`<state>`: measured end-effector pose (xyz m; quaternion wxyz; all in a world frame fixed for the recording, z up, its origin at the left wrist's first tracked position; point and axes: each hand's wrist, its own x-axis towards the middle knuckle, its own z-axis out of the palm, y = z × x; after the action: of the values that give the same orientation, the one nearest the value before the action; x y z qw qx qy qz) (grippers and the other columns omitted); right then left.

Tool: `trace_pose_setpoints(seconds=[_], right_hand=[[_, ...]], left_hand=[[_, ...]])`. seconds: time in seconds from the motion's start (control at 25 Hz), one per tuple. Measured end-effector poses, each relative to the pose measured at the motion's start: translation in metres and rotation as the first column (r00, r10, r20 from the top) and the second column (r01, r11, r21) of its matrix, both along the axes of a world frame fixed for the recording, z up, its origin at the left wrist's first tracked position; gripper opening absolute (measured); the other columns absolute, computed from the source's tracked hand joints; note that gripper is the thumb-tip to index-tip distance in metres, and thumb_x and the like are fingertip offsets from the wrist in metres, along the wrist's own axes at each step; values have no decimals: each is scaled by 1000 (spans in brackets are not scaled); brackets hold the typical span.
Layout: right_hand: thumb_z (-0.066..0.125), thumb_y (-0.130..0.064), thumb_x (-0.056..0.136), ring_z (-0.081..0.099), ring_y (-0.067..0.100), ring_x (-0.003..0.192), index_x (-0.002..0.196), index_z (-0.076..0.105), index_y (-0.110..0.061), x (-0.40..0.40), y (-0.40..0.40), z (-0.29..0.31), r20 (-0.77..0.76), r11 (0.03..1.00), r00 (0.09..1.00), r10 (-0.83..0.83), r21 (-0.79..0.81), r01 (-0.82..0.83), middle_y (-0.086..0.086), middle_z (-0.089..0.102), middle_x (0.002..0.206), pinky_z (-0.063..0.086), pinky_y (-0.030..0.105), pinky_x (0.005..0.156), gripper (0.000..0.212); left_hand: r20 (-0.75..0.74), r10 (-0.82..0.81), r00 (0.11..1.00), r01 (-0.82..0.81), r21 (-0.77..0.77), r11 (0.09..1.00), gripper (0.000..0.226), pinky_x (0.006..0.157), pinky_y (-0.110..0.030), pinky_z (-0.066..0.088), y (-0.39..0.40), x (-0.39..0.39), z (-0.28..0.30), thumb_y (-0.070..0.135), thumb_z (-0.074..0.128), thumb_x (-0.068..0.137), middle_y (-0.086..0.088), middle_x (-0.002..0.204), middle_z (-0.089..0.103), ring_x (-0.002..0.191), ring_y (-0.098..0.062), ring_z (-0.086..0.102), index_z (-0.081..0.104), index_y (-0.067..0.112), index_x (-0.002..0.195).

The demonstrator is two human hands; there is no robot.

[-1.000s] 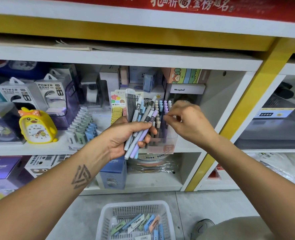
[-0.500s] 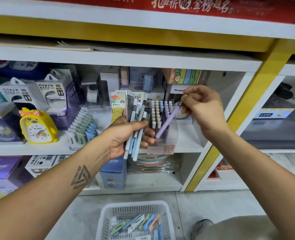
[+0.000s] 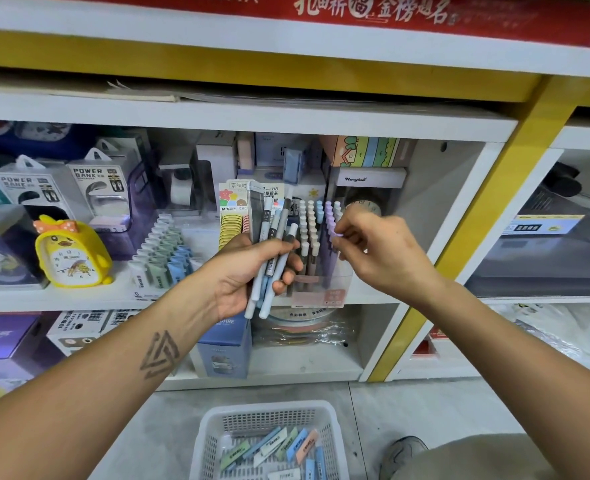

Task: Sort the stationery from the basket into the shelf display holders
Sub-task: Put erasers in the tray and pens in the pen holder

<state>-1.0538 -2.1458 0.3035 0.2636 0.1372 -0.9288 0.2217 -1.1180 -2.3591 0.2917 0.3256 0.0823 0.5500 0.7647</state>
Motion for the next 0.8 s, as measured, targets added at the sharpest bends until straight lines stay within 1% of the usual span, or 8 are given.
trace_pose_setpoints(seconds=[0.16,0.32,0.4,0.48,0.56,0.68,0.76,0.8], right_hand=[[67,-13,91,69,17,72,89,58,-14,-1,2,2,31,998,998,59,28,-60,0,69,76,55,41,65,9],[65,-16,93,65,20,79,87,68,-12,-3,-1,1,137,977,987,-83,205,53,0,68,84,53,40,71,8],[64,-25,95,60,15,77,87,74,-13,-4,-4,8,83,979,990,-116,177,100,-3,66,87,50,35,71,17],[66,-31,95,59,15,72,91,76,-14,-4,-14,18,113,986,990,-82,-139,97,2,69,82,49,33,67,20],[71,-31,92,59,15,64,95,74,-12,-6,-25,24,300,872,954,29,-474,122,12,71,79,47,30,60,20],[73,-13,90,54,14,55,91,72,-1,-7,-31,23,410,736,895,173,-658,159,11,66,69,41,21,49,11],[67,-1,91,57,17,54,90,70,0,-7,-23,29,350,591,918,188,-787,179,12,65,68,45,23,48,4],[64,1,93,59,18,54,90,70,0,-8,-15,32,304,518,941,145,-834,190,14,66,70,50,24,51,7]], left_hand=[[4,-39,999,39,14,999,32,41,-22,44,-1,1,0,6,68,86,-21,79,64,54,-22,56,61,-8,113],[13,-114,993,113,57,992,36,44,-24,48,-2,2,-1,8,68,83,-19,82,65,59,-22,59,63,-7,115],[-7,-153,988,153,61,986,27,45,-23,47,-2,3,-2,8,66,87,-18,83,65,61,-22,59,67,-3,112],[-48,-183,982,186,55,981,21,46,-22,46,-1,4,-2,8,65,90,-17,83,66,61,-22,60,70,0,108],[-82,-202,976,207,60,976,15,46,-23,46,0,7,-2,9,66,89,-19,82,66,61,-23,60,72,4,102],[-97,-203,974,210,62,976,13,49,-27,52,0,8,-1,12,67,87,-22,86,68,65,-27,65,74,5,96],[-61,-182,981,187,71,980,22,56,-31,58,-3,6,0,13,69,86,-25,93,69,73,-32,70,72,-1,102],[-39,-162,986,165,78,983,27,57,-33,59,-4,5,0,13,69,85,-26,95,69,75,-33,71,71,-3,106]])
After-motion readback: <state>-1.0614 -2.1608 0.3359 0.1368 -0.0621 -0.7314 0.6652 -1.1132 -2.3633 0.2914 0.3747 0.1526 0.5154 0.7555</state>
